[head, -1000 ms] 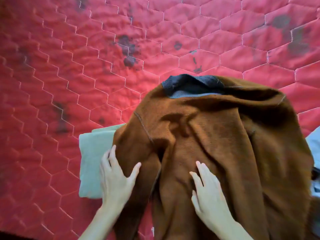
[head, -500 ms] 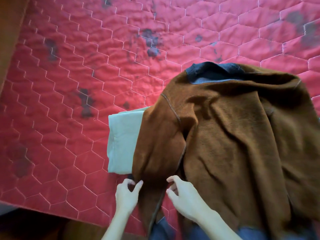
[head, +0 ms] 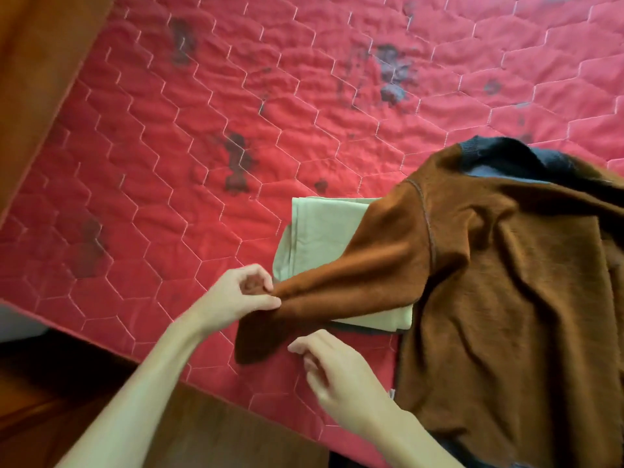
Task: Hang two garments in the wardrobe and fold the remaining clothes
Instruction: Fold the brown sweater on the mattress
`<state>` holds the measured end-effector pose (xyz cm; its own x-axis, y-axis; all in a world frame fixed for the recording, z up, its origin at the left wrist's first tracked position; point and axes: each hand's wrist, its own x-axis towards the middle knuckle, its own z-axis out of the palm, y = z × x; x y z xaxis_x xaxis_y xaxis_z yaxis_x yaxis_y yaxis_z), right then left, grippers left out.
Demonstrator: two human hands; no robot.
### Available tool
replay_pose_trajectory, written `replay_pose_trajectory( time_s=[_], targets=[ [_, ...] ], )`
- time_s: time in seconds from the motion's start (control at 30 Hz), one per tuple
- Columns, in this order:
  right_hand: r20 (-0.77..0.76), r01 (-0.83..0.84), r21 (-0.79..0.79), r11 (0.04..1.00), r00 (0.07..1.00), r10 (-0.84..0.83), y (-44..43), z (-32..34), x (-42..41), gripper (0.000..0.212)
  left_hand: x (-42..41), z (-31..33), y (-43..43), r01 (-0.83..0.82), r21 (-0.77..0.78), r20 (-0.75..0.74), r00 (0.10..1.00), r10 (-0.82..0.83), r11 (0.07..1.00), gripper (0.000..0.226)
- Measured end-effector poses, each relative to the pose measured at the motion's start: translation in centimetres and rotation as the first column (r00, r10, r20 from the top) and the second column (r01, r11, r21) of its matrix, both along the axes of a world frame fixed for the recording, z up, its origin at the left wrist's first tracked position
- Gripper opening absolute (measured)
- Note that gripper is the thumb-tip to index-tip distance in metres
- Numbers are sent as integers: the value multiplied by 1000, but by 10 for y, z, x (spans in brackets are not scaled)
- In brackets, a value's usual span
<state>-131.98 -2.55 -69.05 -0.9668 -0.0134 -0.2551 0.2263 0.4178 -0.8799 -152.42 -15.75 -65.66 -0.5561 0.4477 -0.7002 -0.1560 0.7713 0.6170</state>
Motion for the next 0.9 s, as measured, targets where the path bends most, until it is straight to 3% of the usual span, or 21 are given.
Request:
replay_pose_trajectory(
  time_s=[0.1,0.2,0.27,0.4,0.5,0.63,0.77,0.83,0.9],
  targets=[
    [-44,10,30,1000,999,-9,2,8,-34,30,-30,13,-12,50,-25,-134,990,-53,998,36],
    [-18,12,85,996,1000,-10,2,5,-66,33,-40,-21,-37,81,-295,-283,944,-168,952,28],
    [-8,-7,110,994,1000,8,0,0,-81,35,-40,-52,-59,34,-377,-344,923,-174,925,27],
    [38,-94,157,983,995,89,-4,-13,-97,33,-30,-113,-99,74,-534,-249,938,-241,842,81],
    [67,-130,169,977,991,120,-6,-25,-97,32,-26,-137,-98,43,-558,-459,816,-351,829,106],
    [97,-162,204,965,985,145,-5,-37,-90,31,-35,-156,-86,243,-520,-564,622,-543,819,88],
    [149,-163,211,964,980,133,-1,-40,-83,27,-41,-152,-92,211,-270,-660,670,-340,939,37],
    [154,-159,208,965,980,128,3,-37,-81,26,-44,-133,-95,167,-194,-558,791,-249,967,28],
    [136,-131,196,972,985,105,5,-32,-85,25,-52,-126,-114,46,-178,-388,915,-113,983,37]
  ],
)
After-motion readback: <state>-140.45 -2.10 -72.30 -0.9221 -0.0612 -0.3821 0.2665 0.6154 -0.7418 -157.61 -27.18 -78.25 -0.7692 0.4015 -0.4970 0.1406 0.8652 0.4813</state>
